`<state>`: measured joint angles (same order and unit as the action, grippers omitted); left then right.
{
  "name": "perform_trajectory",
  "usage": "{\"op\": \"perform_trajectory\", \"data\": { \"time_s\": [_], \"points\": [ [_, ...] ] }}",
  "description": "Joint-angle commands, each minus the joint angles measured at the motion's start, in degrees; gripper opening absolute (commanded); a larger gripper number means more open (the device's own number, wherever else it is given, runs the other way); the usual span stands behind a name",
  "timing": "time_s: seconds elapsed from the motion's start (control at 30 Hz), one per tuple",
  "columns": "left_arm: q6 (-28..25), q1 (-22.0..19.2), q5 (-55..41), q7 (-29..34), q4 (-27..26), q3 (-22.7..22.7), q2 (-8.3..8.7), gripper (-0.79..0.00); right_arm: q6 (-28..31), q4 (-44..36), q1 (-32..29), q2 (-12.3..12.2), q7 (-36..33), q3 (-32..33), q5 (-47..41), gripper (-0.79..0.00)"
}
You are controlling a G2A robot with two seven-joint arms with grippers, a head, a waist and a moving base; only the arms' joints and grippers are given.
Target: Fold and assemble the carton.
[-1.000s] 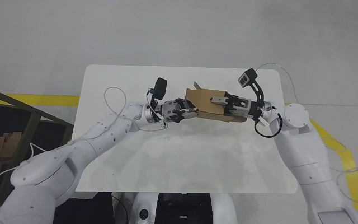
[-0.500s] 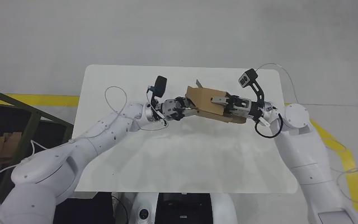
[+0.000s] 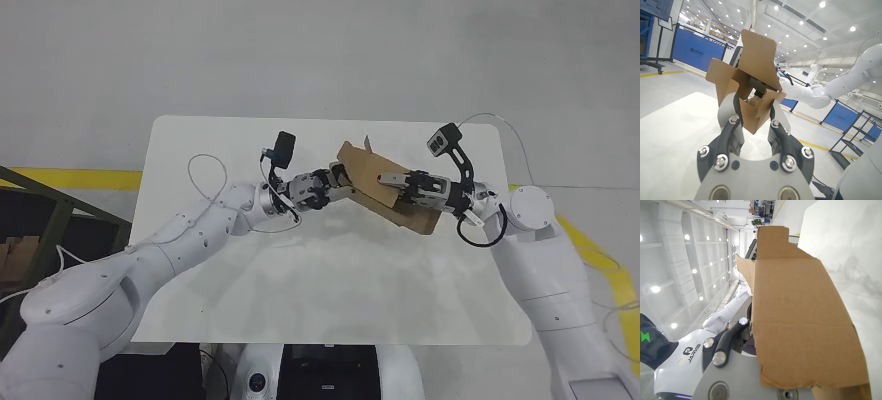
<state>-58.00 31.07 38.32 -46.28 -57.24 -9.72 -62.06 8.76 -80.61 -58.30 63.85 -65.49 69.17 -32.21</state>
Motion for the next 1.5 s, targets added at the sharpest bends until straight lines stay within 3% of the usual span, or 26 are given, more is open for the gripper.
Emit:
{"op": "perform_trajectory", "data": {
  "time_s": [0.0, 0.33, 0.67, 0.8, 1.47],
  "points": [
    [0.0, 0.2, 0.7, 0.0, -0.5, 0.0, 0.20, -0.462, 0.1, 0.2, 0.0, 0.0, 0.2, 0.0, -0.1, -0.785],
    [0.0, 1.3, 2.2, 0.0, -5.2, 0.0, 2.06, -0.443, 0.3, 1.0, 0.2, 0.0, -0.2, 0.2, -1.0, -0.785],
    [0.0, 2.1, -2.1, 0.0, -7.8, 0.0, 4.34, -0.474, 0.4, 1.7, 0.6, 0.0, -2.3, 0.0, -2.1, -0.785],
    [0.0, 2.5, -2.6, 0.0, -9.2, 0.0, 5.07, -0.551, 0.4, 2.2, 1.1, 0.0, -3.5, -0.2, -2.6, -0.785],
    [0.0, 2.5, -2.6, 0.0, -9.2, 0.0, 5.07, -0.671, 0.4, 2.2, 1.1, 0.0, -3.5, -0.2, -2.6, -0.785]
  ]
}}
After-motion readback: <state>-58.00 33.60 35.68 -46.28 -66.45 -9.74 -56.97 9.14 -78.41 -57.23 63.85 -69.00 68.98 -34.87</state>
